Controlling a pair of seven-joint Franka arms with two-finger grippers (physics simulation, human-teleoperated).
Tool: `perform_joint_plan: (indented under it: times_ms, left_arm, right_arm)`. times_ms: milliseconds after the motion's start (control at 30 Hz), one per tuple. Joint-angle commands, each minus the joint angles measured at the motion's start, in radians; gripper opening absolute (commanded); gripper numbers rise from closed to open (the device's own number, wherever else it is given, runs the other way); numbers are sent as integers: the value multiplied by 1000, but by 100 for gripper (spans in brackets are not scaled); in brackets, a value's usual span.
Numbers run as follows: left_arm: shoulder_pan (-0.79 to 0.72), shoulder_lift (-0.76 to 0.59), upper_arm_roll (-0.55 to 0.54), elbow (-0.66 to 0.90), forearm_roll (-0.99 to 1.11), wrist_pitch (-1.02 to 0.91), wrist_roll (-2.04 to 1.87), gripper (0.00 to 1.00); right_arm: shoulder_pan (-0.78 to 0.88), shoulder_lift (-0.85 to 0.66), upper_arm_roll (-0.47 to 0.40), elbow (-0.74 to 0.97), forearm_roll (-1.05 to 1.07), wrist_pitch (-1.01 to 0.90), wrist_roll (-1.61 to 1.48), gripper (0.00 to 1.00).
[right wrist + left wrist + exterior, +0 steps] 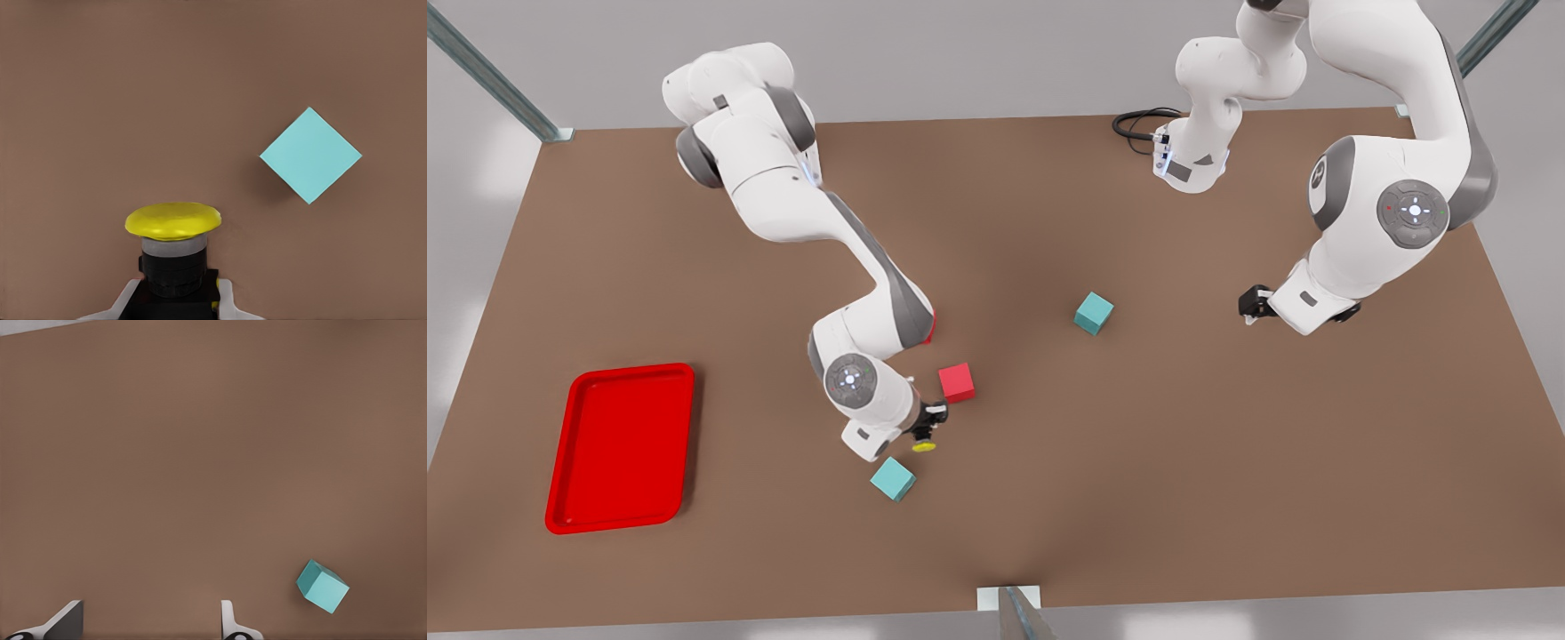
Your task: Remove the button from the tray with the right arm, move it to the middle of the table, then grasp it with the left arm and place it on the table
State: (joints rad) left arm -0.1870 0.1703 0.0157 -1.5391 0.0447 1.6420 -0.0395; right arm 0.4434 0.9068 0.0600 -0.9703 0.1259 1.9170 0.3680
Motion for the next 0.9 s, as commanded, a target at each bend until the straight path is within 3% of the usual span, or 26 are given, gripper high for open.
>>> perform_joint_plan:
  times_ms: [0, 500, 700, 867]
  left_arm:
    - [-12, -2, 0, 0, 0, -2, -2, 100]
    - [-19, 21, 1, 2, 1, 7, -2, 100]
    - [-19, 37, 1, 2, 1, 22, -2, 100]
    - [-19, 44, 1, 2, 1, 32, -2, 100]
  right_arm:
    - [18, 34, 0, 30, 6, 68, 635, 39]
    - [124, 230, 1, 162, 37, 362, 763, 40]
    - [144, 254, -2, 160, 37, 410, 750, 45]
    - [161, 273, -2, 157, 35, 409, 643, 42]
